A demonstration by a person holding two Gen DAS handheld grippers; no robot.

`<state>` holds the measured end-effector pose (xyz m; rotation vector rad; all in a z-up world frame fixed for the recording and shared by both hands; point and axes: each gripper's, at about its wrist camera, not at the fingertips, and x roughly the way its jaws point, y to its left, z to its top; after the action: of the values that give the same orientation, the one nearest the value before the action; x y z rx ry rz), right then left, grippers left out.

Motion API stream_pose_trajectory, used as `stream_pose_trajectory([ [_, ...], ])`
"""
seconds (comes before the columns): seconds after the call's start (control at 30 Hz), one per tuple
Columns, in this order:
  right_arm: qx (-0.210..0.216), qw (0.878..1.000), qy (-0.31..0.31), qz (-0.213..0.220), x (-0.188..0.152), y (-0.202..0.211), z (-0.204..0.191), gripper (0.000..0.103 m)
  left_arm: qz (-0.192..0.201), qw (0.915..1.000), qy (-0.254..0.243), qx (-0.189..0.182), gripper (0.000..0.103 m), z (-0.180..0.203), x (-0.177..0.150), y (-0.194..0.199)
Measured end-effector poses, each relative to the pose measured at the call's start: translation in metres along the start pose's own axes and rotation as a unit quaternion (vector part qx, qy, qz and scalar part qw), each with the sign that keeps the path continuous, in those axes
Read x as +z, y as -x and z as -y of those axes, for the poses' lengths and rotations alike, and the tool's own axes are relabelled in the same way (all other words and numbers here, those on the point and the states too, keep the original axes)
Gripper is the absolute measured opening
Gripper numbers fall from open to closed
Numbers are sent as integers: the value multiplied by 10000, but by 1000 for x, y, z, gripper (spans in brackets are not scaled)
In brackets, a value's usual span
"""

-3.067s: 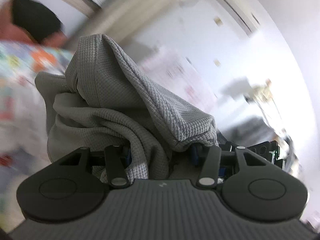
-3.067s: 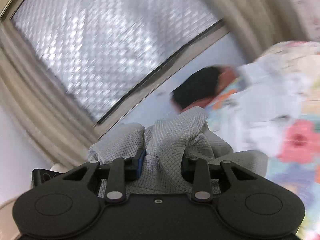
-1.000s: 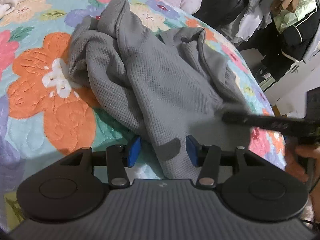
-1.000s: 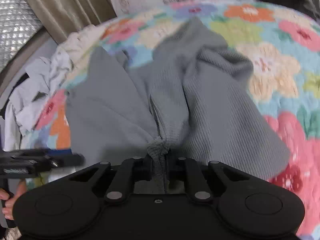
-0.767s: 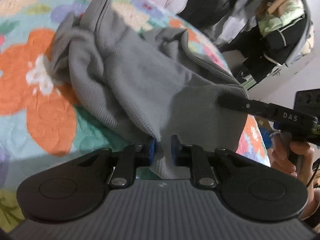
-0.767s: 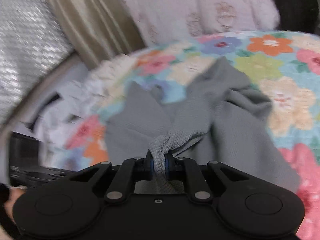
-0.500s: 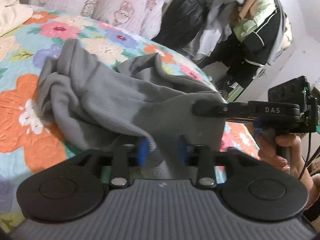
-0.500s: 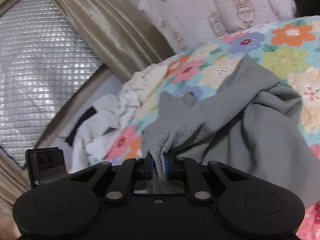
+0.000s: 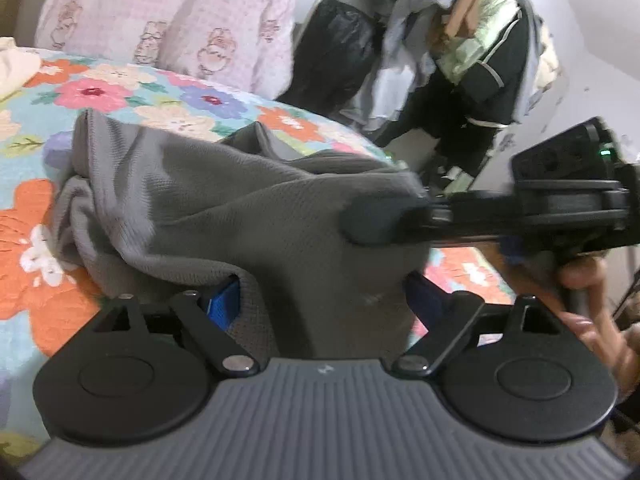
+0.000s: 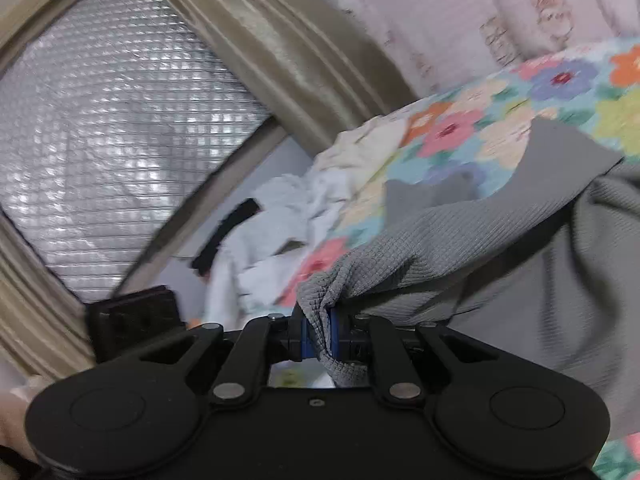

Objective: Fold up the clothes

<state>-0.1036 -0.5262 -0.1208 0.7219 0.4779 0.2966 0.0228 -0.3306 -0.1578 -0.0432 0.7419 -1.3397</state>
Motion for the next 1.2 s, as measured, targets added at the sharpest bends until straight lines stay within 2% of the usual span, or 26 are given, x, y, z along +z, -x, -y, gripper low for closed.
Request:
stream_pose_trajectory([
  [0.03,66,10000,38,-47,-1,-1,-2,14,-3,9999,47,157,63,-3,1,0],
  [0.07,77,9999,103,-91,-1,-2,-4,13,-9,9995,93,311,48,-6,1,0],
  [0.1,88,9997,167,-134,-1,-2,-6,13,-69,9990,109,426,20,-10,3,-1],
  [0.13,-67,9995,273,-149,-1,-2,-8,14,-60,9982,102,584,7,-13,5,1],
  [0.2,-419,9985,329,-146,1,0,-4,17,-42,9959,86,903,7,-19,8,5],
  [0.27,-710,9973,181,-75,4,6,6,20,45,9902,-33,1396,6,-24,13,11],
  [0.33,-1070,9942,-21,112,8,17,18,22,142,9837,33,1790,6,-32,19,19],
  [0.37,-1292,9913,-100,237,10,23,24,27,222,9816,139,1892,6,-38,21,25],
  [0.4,-1601,9863,-169,351,12,30,30,36,303,9792,244,1992,6,-44,24,31],
  [0.47,-2293,9716,-189,555,15,40,40,41,465,9726,294,2261,6,-52,28,41],
  [0.6,-3137,9433,-646,874,20,61,66,50,832,9557,-12,2824,6,-53,38,61],
  [0.7,-3441,9300,-875,948,23,70,81,52,1041,9485,29,2991,6,-55,45,76],
  [0.77,-3462,9274,-1019,987,22,73,86,53,1129,9438,145,3103,6,-61,48,86],
  [0.87,-3444,9274,-1106,950,20,75,89,55,1314,9323,259,3359,6,-70,54,102],
  [1.07,-3523,9274,-962,814,18,72,85,57,2186,8792,541,4198,6,-87,61,156],
  [1.2,-3440,9314,-855,829,17,72,79,57,2445,8442,701,4719,6,-98,58,179],
])
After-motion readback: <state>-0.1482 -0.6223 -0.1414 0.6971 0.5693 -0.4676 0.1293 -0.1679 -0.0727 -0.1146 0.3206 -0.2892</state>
